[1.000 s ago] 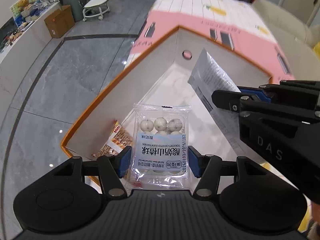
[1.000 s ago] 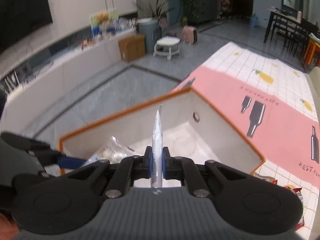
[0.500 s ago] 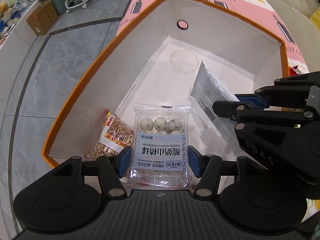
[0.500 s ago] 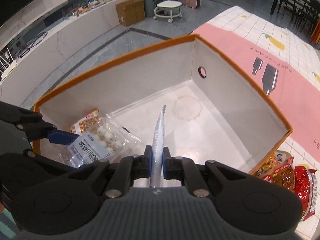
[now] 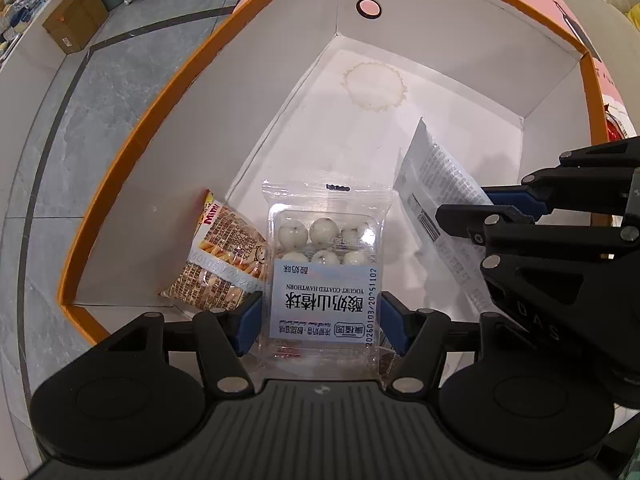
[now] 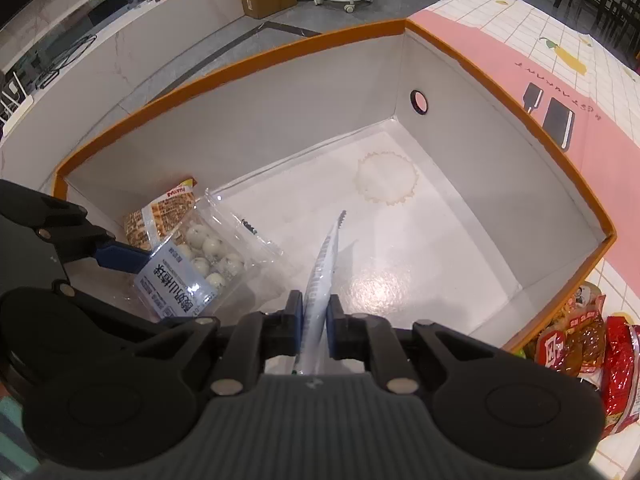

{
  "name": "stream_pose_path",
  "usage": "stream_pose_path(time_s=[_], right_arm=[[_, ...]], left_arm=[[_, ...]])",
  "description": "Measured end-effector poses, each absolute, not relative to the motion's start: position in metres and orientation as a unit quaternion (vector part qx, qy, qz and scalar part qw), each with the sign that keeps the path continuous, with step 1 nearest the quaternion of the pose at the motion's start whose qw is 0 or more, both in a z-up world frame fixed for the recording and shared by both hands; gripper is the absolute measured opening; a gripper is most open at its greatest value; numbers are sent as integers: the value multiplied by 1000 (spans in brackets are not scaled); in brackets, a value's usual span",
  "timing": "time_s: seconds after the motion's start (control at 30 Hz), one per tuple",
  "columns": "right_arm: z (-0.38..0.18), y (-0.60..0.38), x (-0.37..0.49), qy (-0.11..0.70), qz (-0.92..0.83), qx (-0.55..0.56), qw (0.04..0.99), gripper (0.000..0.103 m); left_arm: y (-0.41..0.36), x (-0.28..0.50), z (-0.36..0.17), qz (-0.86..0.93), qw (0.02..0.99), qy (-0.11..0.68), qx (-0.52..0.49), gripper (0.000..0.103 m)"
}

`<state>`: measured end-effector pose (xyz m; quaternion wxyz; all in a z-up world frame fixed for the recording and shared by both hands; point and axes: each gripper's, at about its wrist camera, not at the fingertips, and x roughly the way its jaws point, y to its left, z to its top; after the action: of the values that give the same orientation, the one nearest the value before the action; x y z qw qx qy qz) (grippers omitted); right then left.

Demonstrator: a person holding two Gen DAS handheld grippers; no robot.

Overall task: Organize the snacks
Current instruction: 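Carry the yogurt-ball packet and white wrapper over the box with both tools, then open both tools to drop the yogurt-ball packet and white wrapper into the box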

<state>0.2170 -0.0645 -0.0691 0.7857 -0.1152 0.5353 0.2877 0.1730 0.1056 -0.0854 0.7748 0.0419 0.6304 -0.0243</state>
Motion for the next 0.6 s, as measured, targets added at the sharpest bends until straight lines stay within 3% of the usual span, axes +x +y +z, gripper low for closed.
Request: stream_pose_path(time_s=[0.2,0.37,0.6], right_arm=[[-69,-64,219,539,290,-118,782,13],[-63,-70,225,555,299,-80,772,24],[-58,-82,233,593,319,22,739,26]], left_arm=[[104,172,-83,-30,778,625,52,77],[105,169,-67,-26,790,610,57,86],[105,165,-47,-20,799,598,64,86]])
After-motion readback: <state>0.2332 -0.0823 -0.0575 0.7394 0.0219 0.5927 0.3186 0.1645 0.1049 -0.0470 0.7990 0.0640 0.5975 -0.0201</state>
